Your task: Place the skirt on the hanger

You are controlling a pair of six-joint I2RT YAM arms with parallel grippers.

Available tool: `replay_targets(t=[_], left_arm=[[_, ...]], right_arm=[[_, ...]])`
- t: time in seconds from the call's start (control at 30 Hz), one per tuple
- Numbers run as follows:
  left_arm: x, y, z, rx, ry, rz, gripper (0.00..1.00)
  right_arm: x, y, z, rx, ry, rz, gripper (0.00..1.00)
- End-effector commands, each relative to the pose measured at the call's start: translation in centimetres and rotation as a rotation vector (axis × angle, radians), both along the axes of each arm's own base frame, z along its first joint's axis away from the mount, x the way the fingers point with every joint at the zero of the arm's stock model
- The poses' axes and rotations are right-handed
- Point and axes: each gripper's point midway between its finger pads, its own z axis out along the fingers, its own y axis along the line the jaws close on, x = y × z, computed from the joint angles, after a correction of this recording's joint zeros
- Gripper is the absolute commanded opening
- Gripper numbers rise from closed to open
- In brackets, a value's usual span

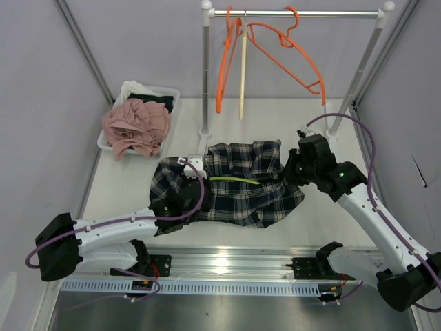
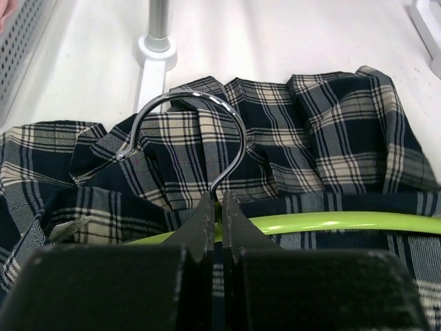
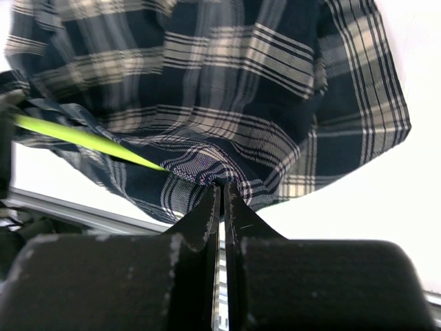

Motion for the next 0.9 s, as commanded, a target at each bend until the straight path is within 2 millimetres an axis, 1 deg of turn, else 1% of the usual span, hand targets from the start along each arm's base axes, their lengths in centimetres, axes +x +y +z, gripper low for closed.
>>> replay_targets(t=[0.0, 0.03, 0.07, 0.1, 0.13, 0.2, 0.23, 0.33, 0.4, 0.43, 0.47, 0.5, 0.53, 0.57, 0.63, 0.67, 0.7, 0.73, 0.77, 0.8, 0.83, 0.87], left_arm=[[-0.4, -0.8, 1.7, 0.111, -0.034, -0.029, 0.00], [-0.4, -1.4, 2.7, 0.089, -0.043, -0.035, 0.00], [-0.6, -1.8, 2.8, 0.085, -0.042, -0.047, 0.00], [-0.7, -2.0, 3.0, 0.088, -0.040, -0.051, 0.00], [-0.7, -2.5, 4.0, 0.073, -0.049, -0.056, 0.00], [-0.6, -2.9, 4.4, 0.080, -0.045, -0.065, 0.00], [-0.3, -3.4, 6.2, 0.062, -0.062, -0.069, 0.00], [-0.2, -4.2, 8.1, 0.062, -0.065, -0.090, 0.00], [-0.2, -5.1, 10.5, 0.021, -0.092, -0.112, 0.00], [-0.4, -5.3, 10.5, 0.047, -0.078, -0.133, 0.00], [-0.3, -5.8, 11.9, 0.028, -0.088, -0.141, 0.00], [-0.2, -5.9, 11.7, 0.050, -0.078, -0.141, 0.00], [-0.1, -6.2, 10.6, 0.096, -0.051, -0.143, 0.00], [0.1, -6.5, 11.1, 0.095, -0.051, -0.143, 0.00], [0.1, -6.8, 10.6, 0.107, -0.041, -0.149, 0.00], [0.0, -7.4, 10.3, 0.104, -0.035, -0.173, 0.00], [0.0, -7.6, 10.4, 0.103, -0.033, -0.179, 0.00], [0.1, -7.8, 10.4, 0.106, -0.029, -0.185, 0.00], [0.4, -8.1, 9.4, 0.138, -0.013, -0.176, 0.00], [0.4, -7.6, 8.6, 0.185, 0.012, -0.162, 0.00], [0.5, -7.9, 9.2, 0.174, 0.009, -0.159, 0.00], [0.5, -7.9, 9.2, 0.171, 0.008, -0.160, 0.00]], right_arm=[[1.8, 0.5, 5.5, 0.028, -0.151, -0.002, 0.00], [1.9, 0.9, 5.6, 0.022, -0.146, 0.005, 0.00], [1.8, 1.4, 6.1, 0.016, -0.157, 0.017, 0.00], [1.9, 1.8, 7.0, 0.023, -0.174, 0.022, 0.00], [2.0, 2.2, 7.1, 0.020, -0.173, 0.029, 0.00], [1.8, 2.9, 7.7, 0.023, -0.185, 0.048, 0.00], [1.8, 3.1, 7.8, 0.022, -0.186, 0.052, 0.00], [1.5, 4.0, 9.0, 0.035, -0.209, 0.077, 0.00], [1.4, 4.4, 9.6, 0.039, -0.214, 0.086, 0.00], [1.3, 4.8, 10.8, 0.051, -0.237, 0.099, 0.00], [1.4, 5.0, 11.0, 0.049, -0.239, 0.102, 0.00], [1.3, 5.0, 11.6, 0.051, -0.245, 0.105, 0.00], [1.4, 5.2, 12.9, 0.060, -0.273, 0.111, 0.00], [1.5, 5.3, 13.4, 0.063, -0.279, 0.111, 0.00], [1.5, 5.5, 14.5, 0.071, -0.294, 0.120, 0.00], [1.7, 5.5, 16.5, 0.086, -0.332, 0.123, 0.00], [1.8, 5.6, 16.7, 0.072, -0.325, 0.125, 0.00], [1.9, 5.6, 17.4, 0.076, -0.337, 0.125, 0.00], [1.8, 5.5, 19.3, 0.094, -0.375, 0.127, 0.00], [2.0, 5.6, 19.6, 0.091, -0.372, 0.130, 0.00], [2.0, 5.6, 20.1, 0.093, -0.381, 0.132, 0.00], [1.9, 5.7, 20.4, 0.094, -0.386, 0.138, 0.00]])
